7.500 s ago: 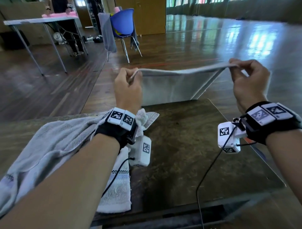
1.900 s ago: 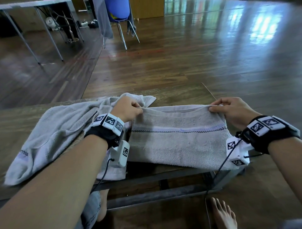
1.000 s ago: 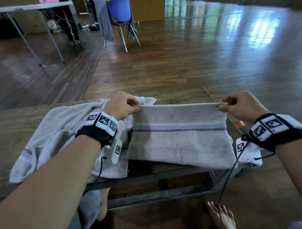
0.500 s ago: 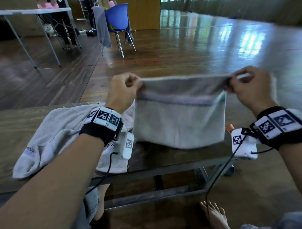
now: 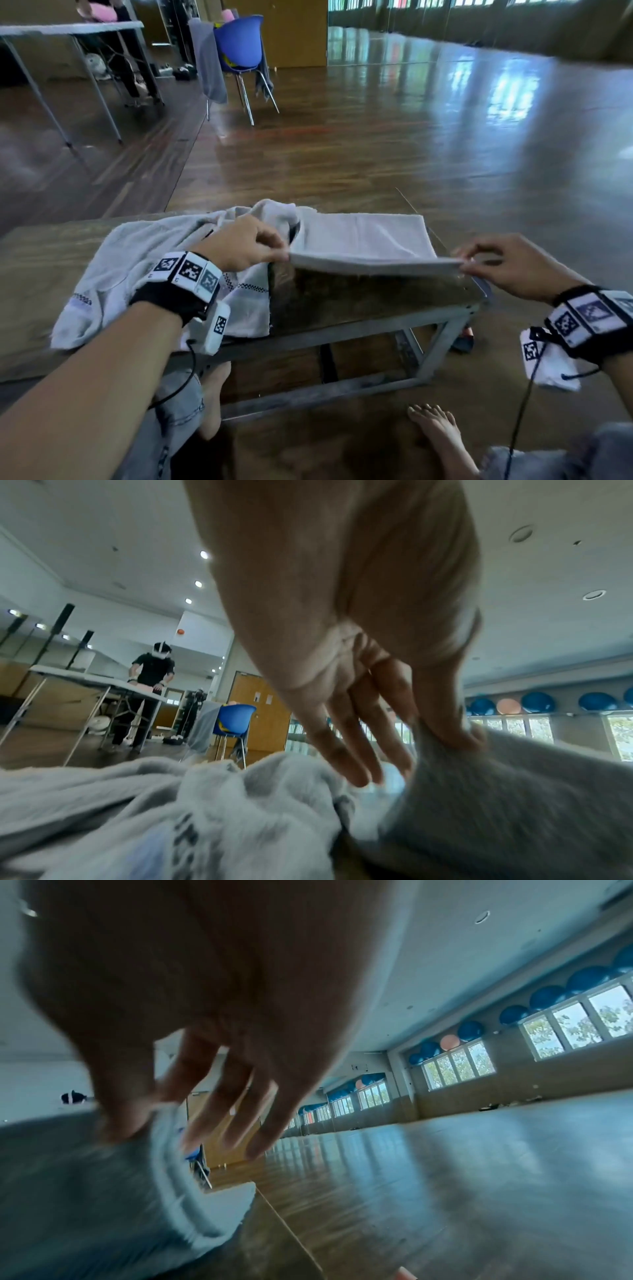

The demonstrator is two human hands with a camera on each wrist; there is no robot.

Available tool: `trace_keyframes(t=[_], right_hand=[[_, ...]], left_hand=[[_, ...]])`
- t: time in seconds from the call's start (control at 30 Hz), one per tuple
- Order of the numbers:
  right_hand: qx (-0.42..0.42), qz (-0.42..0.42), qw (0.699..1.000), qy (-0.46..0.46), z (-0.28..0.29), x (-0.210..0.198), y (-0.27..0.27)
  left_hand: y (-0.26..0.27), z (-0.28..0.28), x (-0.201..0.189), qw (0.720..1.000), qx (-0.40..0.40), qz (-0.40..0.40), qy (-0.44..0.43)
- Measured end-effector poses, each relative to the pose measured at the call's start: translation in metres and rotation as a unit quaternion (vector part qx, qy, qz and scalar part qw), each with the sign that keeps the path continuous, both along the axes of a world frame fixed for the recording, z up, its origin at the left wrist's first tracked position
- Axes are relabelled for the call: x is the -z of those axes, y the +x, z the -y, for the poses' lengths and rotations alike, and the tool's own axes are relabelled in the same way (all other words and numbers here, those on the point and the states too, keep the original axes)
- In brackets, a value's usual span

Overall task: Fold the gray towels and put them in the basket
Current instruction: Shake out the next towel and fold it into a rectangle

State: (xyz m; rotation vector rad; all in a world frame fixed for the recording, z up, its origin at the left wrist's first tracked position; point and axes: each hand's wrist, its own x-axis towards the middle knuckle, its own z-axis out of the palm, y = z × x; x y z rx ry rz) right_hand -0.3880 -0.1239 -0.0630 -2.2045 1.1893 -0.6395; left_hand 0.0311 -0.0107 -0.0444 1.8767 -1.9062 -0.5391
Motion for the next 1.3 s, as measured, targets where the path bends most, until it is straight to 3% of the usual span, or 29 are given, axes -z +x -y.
trace_keyframes(t=[0.13, 0.3, 0.37, 0.5, 0.7, 0.93, 1.1, 1.3], right_hand=[[-0.082, -0.088, 0.981, 0.15, 0.002, 0.009, -0.005], [-0.062, -0.058, 0.959, 0.271, 0.014, 0.011, -0.006], [-0.046, -0.065, 0.969, 0.235, 0.021, 0.012, -0.003], [0.006, -0.071, 0.993, 0.097, 0.038, 0.021, 0.013], [0.091, -0.115, 0.987, -0.059, 0.07, 0.046, 0.04], [0.149, -0.104, 0.98, -0.08, 0.099, 0.072, 0.053], [0.136, -0.127, 0.982, -0.026, 0.103, 0.077, 0.061], [0.099, -0.137, 0.985, -0.034, 0.101, 0.062, 0.061]], left_hand=[[-0.001, -0.009, 0.018, 0.981, 0.04, -0.096, 0.163], [0.001, -0.006, 0.019, 0.948, 0.04, -0.194, 0.248], [0.0, -0.001, 0.019, 0.949, 0.032, -0.177, 0.259], [-0.001, 0.023, 0.021, 0.987, -0.008, -0.014, 0.162], [-0.01, 0.065, 0.043, 0.996, -0.088, 0.015, 0.014], [-0.001, 0.083, 0.071, 0.993, -0.121, -0.011, 0.015], [-0.001, 0.086, 0.072, 0.992, -0.121, -0.007, 0.032], [-0.002, 0.086, 0.062, 0.993, -0.114, 0.017, 0.037]])
